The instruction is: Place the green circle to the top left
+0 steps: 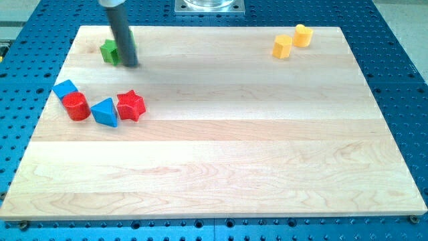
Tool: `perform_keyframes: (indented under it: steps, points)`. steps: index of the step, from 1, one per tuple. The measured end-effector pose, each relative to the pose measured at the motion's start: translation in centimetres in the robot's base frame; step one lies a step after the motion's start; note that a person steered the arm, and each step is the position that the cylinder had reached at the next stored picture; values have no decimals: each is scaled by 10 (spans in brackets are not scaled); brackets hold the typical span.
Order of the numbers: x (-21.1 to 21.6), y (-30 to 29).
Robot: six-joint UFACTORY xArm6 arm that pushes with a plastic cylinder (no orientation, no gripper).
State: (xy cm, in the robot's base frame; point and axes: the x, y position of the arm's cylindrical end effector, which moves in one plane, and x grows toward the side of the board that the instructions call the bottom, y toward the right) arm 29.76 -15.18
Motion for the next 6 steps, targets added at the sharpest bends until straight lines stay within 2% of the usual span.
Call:
perform_keyframes:
  steps: [1, 3, 5, 6]
  points:
    - [-31, 15]
    - [-57, -44]
    - [-68, -64]
    - [-51, 13]
